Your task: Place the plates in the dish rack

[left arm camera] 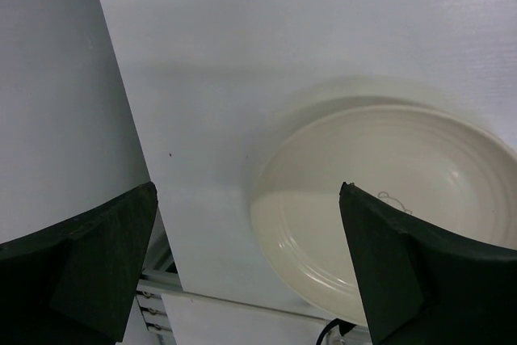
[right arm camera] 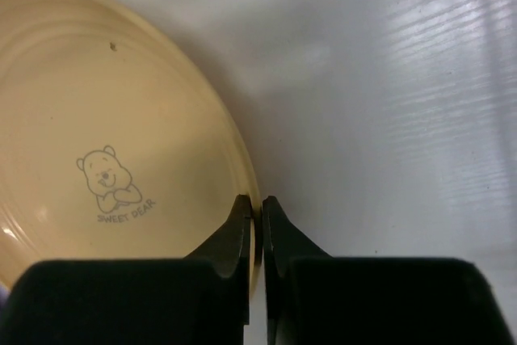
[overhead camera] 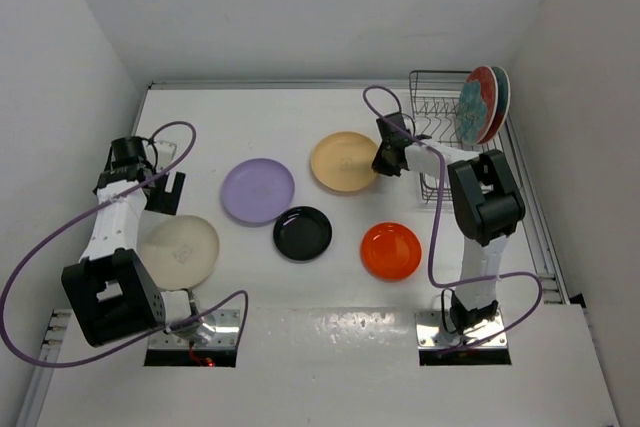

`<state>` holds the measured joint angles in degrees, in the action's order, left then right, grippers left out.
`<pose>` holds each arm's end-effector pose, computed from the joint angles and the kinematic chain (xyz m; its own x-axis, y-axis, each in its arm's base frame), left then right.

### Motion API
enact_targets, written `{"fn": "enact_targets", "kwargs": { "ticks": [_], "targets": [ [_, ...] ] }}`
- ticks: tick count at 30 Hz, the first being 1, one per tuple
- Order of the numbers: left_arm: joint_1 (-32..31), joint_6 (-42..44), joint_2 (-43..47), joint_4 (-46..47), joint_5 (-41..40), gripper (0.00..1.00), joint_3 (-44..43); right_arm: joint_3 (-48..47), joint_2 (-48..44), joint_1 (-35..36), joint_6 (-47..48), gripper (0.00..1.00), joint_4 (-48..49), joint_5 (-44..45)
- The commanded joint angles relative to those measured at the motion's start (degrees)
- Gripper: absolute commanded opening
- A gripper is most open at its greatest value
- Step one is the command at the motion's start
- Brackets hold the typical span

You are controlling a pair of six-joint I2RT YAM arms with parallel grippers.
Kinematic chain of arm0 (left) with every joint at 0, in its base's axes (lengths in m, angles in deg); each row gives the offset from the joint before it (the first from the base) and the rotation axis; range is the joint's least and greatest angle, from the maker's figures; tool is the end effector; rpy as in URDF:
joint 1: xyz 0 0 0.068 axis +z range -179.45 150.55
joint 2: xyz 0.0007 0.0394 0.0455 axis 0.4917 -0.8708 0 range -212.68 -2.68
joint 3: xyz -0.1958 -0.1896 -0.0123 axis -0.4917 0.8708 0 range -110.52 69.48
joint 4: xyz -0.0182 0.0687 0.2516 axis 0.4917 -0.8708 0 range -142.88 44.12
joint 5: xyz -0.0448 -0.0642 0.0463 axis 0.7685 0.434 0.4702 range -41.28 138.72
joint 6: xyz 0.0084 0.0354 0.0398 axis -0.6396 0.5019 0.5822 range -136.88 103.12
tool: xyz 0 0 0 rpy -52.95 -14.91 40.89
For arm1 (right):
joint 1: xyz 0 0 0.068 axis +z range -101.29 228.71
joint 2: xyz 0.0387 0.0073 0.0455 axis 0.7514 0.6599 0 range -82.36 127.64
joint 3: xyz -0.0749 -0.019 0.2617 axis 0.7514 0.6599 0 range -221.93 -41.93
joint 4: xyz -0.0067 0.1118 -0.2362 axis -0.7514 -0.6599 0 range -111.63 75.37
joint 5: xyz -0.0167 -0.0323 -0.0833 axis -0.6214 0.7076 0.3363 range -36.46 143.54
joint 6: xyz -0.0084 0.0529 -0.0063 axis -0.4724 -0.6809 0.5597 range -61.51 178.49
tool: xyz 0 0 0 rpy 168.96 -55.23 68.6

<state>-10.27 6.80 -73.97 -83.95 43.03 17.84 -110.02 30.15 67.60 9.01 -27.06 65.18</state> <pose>0.2300 0.0837 0.2452 -0.8826 0.1162 -0.4555 -0.0245 0.9563 0.2914 0.3785 0.1219 0.1377 -0.6763 0.5555 -0.4838 0.4639 0.8313 0.3061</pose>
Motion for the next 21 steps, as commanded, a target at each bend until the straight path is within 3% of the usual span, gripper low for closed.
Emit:
{"fn": "enact_targets", "kwargs": {
  "ticks": [1, 7, 13, 21],
  "targets": [
    [-0.4, -1.0, -2.2, 1.0, 1.8, 1.0, -4.1, -4.0, -2.9, 0.5, 4.9, 0.0, -1.6, 7.0],
    [-2.3, -1.5, -6.7, 1.0, 2.4, 1.0, -9.9, -15.3, -8.5, 1.2, 21.2, 0.0, 1.6, 17.0],
    [-2.3, -2.1, -12.0, 1.0, 4.0, 1.0, -17.3, -23.5, -12.5, 0.3, 47.5, 0.0, 12.2, 27.4],
    [-2.3, -2.1, -21.2, 1.0, 3.5, 0.97, -25.7, -25.8, -10.9, -11.3, 74.0, 0.0, 28.1, 39.2]
  ]
}}
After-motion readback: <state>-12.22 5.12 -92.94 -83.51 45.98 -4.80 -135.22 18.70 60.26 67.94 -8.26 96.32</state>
